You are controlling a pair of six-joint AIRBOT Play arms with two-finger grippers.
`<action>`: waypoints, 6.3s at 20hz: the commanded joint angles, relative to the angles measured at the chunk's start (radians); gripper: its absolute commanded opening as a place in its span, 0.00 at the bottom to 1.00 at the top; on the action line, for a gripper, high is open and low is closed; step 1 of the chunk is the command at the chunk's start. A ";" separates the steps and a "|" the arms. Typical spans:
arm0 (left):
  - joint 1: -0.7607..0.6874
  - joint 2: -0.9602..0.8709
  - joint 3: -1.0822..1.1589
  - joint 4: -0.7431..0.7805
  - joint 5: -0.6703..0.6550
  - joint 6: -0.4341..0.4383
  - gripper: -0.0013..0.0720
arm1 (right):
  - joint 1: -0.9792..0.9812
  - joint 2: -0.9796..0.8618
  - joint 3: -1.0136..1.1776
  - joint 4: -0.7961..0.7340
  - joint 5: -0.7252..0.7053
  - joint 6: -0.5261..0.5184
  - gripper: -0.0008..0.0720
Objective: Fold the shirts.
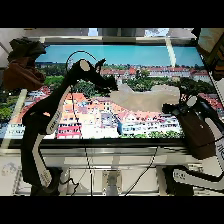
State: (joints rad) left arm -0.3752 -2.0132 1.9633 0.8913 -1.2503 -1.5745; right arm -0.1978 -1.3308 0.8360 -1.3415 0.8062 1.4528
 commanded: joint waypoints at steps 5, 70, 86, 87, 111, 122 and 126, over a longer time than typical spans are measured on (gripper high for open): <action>-0.001 0.000 0.001 -0.002 -0.032 0.001 0.77 | 0.001 -0.086 0.000 0.146 -0.099 0.016 0.62; 0.148 0.425 0.100 -0.828 0.283 0.668 0.03 | -0.229 0.881 0.269 0.145 0.082 -0.088 0.04; 0.130 0.755 -0.285 0.639 0.029 -0.098 0.03 | -0.136 0.332 0.533 0.816 0.163 -0.462 0.04; 0.130 0.716 -0.344 0.641 0.071 -0.104 0.03 | -0.083 0.241 0.533 0.800 0.134 -0.478 0.04; 0.325 0.436 -0.378 0.806 0.036 -0.129 0.96 | -0.220 0.034 0.112 0.247 0.348 -0.249 0.62; 0.324 0.455 -0.419 0.756 -0.004 -0.092 0.96 | -0.045 0.042 -0.362 0.693 0.121 -0.333 0.61; 0.324 0.462 -0.419 0.753 -0.013 -0.092 0.96 | 0.089 0.042 -0.373 0.808 0.026 -0.341 0.44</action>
State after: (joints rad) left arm -0.0513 -1.5558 1.5448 1.6508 -1.2503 -1.6722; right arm -0.1936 -1.2884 0.4931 -0.6376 0.9215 1.1278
